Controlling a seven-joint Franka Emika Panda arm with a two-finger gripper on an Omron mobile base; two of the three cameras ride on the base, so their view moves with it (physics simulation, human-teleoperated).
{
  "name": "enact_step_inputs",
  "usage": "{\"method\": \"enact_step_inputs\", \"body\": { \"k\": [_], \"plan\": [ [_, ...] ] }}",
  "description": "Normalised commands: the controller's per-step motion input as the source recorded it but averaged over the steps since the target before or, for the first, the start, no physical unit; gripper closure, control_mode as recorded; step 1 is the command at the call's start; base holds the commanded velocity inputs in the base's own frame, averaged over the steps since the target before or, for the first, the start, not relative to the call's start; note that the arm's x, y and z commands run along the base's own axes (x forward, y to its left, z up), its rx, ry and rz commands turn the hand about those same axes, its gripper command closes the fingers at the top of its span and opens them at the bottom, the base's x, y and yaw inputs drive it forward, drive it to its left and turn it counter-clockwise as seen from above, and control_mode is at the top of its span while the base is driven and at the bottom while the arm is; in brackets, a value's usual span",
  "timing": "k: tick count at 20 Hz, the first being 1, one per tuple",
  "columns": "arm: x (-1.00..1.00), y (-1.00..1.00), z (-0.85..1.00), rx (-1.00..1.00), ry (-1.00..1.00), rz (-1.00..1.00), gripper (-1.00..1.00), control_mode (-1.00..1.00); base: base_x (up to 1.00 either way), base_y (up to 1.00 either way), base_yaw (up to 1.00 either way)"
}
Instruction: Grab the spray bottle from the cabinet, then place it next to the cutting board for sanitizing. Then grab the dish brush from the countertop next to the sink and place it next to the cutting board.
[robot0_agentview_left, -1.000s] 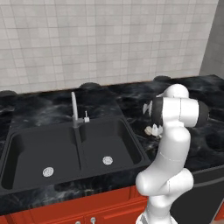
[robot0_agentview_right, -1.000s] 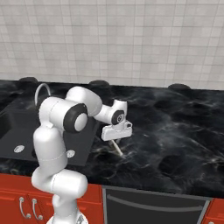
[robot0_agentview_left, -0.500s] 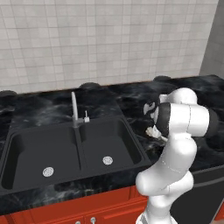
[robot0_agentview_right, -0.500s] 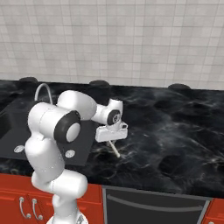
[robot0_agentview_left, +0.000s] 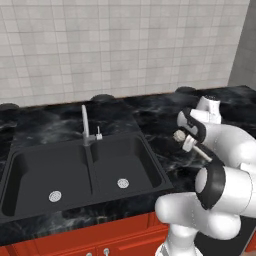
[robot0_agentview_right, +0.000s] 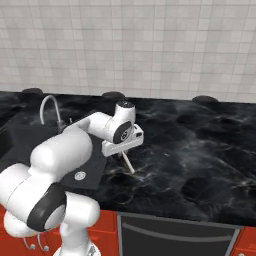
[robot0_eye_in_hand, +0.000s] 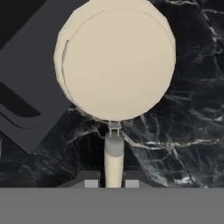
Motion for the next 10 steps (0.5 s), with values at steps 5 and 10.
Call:
{"method": "enact_step_inputs", "body": {
  "k": [5, 10],
  "plan": [
    [-0.6, 0.01, 0.94, 0.13, -0.43, 0.0, 1.0, -1.0, 0.0, 0.0, 0.0],
    [-0.65, 0.18, 0.88, 0.09, -0.5, 0.0, 1.0, -1.0, 0.0, 0.0, 0.0]
  ]
}}
